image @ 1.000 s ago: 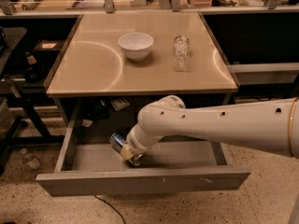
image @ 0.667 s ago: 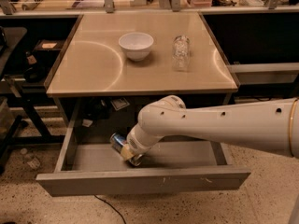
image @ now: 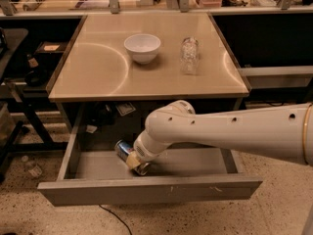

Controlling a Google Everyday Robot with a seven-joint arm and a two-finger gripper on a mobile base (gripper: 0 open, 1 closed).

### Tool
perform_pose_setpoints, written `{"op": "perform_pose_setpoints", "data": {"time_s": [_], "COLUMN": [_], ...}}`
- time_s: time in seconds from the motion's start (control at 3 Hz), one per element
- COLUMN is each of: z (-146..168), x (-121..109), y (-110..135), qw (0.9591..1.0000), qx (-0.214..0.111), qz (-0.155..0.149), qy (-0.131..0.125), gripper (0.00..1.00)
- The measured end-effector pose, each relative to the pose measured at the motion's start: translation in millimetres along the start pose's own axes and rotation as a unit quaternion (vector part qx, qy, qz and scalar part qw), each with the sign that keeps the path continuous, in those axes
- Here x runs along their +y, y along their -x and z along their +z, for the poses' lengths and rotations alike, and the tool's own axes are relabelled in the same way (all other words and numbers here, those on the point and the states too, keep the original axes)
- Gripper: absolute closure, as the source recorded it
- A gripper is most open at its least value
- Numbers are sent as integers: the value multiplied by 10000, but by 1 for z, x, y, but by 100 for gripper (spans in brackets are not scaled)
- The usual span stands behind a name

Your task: Place redbull can into top drawer

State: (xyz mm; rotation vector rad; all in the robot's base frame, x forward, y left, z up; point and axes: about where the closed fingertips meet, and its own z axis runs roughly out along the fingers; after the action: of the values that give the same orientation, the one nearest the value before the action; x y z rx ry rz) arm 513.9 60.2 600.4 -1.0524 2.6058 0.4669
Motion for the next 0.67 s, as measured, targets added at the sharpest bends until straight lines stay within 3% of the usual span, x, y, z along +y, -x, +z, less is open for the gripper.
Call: {"op": "perform_pose_setpoints", "data": {"time_s": [0.33,0.67], "z": [0,0], "x": [0,0], "y": [0,0], "qw": [10000,10000], "qx": [0,0], "qz": [0,0], "qy": [0,0], "gripper": [12,0]}}
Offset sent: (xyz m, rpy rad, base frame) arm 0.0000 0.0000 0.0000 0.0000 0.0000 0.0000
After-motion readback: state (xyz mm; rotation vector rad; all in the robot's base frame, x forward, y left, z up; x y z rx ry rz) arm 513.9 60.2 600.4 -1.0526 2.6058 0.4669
